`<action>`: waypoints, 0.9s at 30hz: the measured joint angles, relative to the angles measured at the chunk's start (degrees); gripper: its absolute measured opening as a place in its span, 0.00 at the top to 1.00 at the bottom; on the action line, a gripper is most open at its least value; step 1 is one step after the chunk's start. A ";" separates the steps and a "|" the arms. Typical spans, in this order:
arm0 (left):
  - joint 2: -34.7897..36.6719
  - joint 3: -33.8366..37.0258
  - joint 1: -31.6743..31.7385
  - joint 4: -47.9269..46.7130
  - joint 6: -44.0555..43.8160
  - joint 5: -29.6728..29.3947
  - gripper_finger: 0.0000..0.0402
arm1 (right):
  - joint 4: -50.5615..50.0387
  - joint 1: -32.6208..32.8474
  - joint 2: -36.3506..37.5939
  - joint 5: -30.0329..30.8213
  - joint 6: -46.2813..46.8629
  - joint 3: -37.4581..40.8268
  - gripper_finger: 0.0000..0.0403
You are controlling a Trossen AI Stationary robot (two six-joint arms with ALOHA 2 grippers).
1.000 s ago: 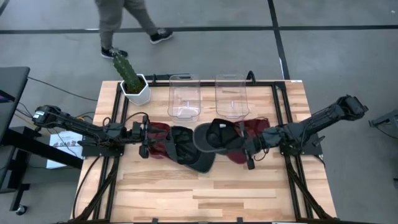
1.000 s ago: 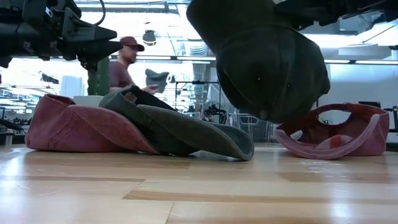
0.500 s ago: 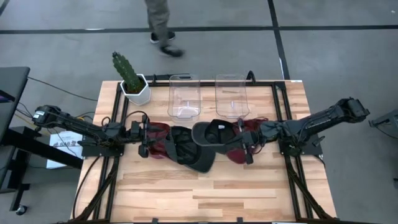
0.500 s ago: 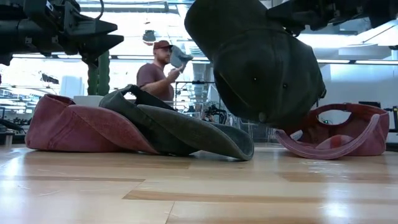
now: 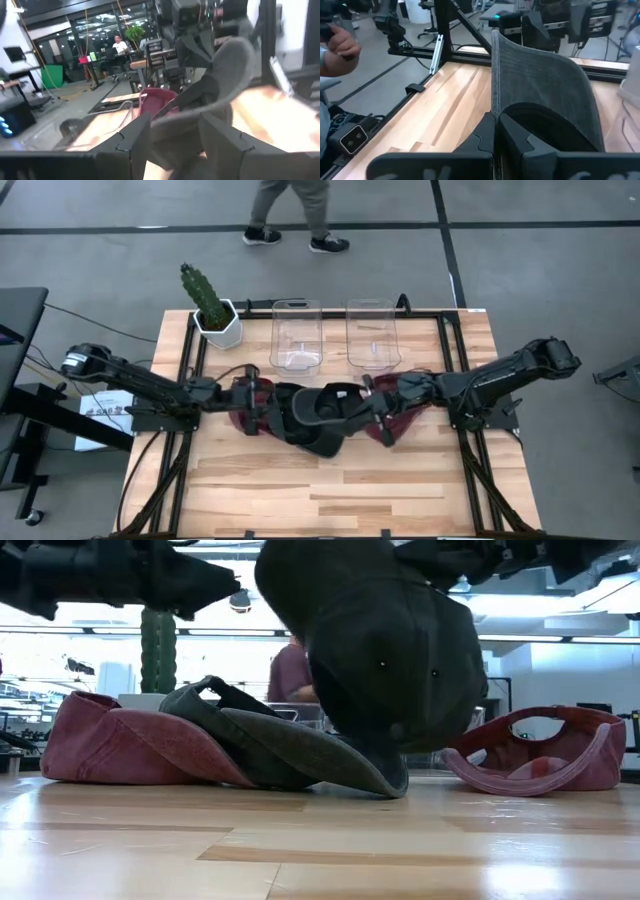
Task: Pick & Place hat
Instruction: Put the right black cap into the transparent bin
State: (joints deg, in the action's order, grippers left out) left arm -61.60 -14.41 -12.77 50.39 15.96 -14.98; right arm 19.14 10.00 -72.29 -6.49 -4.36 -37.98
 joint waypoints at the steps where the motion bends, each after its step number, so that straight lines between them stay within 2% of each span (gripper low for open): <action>1: -1.47 -0.97 0.01 0.03 1.50 0.00 0.59 | -0.60 0.00 -0.76 0.05 0.00 -0.76 1.00; 10: -7.19 -4.04 -0.11 -0.02 8.64 -0.02 0.59 | -2.63 -0.01 -4.33 0.22 1.38 -4.17 1.00; 16: -6.10 -3.92 -1.39 -3.04 8.68 -0.10 0.59 | -3.74 0.24 -3.29 0.40 1.42 -4.17 1.00; 21: -4.27 -3.92 -2.17 -8.09 8.66 -2.95 0.59 | -5.12 1.86 -1.41 0.47 1.49 -4.15 1.00; 27: -4.08 -3.83 -3.05 -9.94 8.68 -3.80 0.59 | -5.18 2.76 -1.01 0.93 1.39 -4.17 1.00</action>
State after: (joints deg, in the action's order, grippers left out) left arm -65.69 -18.24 -15.82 40.45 24.64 -18.78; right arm 13.96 12.76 -73.30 -5.56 -2.97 -42.15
